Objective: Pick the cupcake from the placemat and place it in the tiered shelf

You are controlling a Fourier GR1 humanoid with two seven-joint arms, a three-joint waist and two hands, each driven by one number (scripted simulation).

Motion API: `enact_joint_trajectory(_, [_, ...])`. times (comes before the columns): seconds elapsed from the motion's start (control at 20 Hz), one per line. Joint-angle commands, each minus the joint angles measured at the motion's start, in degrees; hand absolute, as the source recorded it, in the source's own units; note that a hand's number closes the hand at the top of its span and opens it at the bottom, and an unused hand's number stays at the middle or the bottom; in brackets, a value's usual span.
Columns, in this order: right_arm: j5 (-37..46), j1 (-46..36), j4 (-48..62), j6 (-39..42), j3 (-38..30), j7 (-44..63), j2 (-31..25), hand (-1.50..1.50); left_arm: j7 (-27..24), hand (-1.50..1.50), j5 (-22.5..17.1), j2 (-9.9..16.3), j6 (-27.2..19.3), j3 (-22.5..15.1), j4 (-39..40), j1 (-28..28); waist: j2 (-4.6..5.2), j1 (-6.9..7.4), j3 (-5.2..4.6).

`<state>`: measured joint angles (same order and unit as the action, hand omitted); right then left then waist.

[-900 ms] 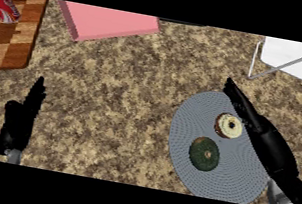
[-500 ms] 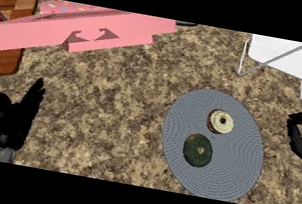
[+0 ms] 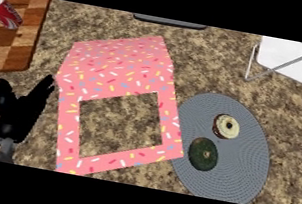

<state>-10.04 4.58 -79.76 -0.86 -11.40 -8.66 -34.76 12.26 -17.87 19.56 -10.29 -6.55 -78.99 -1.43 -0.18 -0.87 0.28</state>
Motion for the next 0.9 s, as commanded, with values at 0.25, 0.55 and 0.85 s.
enact_joint_trajectory(0.25, [-3.46,5.57,-17.42,10.73,1.38,13.06,-5.7,-1.5,0.36,0.0,-0.44,0.46,4.2,0.91,1.4,2.32,0.01,0.43,-0.36])
enact_joint_trajectory(0.55, [-1.1,-0.61,-30.17,7.01,7.19,37.15,-8.7,-1.5,1.22,0.0,-1.0,0.37,5.2,2.26,3.29,-0.8,0.12,0.83,-0.43])
enact_joint_trajectory(0.85, [10.48,-12.33,-32.93,-2.58,17.36,56.92,-4.5,-1.5,3.22,0.0,0.97,-1.26,3.15,1.42,3.16,-2.98,0.33,1.76,-0.4])
